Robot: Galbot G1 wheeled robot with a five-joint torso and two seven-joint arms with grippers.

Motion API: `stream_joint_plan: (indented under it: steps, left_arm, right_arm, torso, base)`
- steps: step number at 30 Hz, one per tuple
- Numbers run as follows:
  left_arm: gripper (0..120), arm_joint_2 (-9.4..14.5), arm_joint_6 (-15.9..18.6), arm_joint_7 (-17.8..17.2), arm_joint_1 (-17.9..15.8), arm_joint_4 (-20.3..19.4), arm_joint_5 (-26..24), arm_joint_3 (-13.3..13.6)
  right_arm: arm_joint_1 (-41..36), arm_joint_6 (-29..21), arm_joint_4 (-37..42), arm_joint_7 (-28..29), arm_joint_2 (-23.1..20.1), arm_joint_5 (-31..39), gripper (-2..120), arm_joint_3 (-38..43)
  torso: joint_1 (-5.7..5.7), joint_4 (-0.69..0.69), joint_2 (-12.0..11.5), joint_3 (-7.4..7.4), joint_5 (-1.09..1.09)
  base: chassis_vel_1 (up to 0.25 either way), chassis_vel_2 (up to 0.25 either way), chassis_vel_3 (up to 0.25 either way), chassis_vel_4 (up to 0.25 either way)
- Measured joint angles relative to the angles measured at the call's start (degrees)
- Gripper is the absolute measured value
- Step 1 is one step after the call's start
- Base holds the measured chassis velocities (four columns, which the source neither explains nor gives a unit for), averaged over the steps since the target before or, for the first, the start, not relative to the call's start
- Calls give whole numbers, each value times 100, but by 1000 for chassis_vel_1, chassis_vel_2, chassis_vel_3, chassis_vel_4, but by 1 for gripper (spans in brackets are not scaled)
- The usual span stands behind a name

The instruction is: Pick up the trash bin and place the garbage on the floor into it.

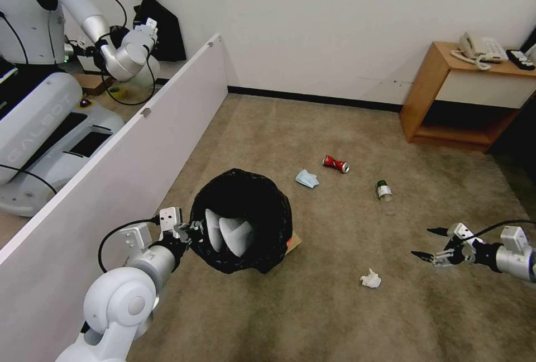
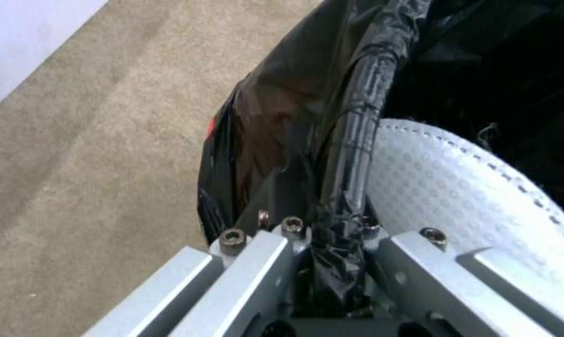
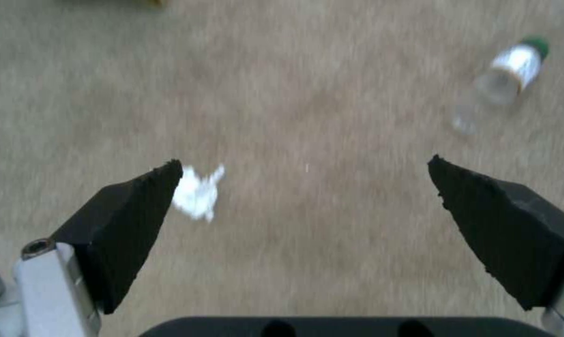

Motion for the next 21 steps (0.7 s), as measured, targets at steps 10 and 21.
stream_joint_plan:
  steps: [10, 21]
  left_arm:
    - [0, -99, 11, 74, 109, -69, 150, -79]
    - [0, -213, 1, 153, 260, -193, 323, -103]
  right_arm:
    - [57, -592, 151, 126, -104, -37, 100, -228]
    - [162, -953, 136, 348, 166, -346, 100, -394]
  torso:
    - [0, 0, 0, 0, 0]
    - [0, -1, 0, 0, -1]
  base:
    - [0, 0, 0, 0]
    - [0, 0, 0, 0]
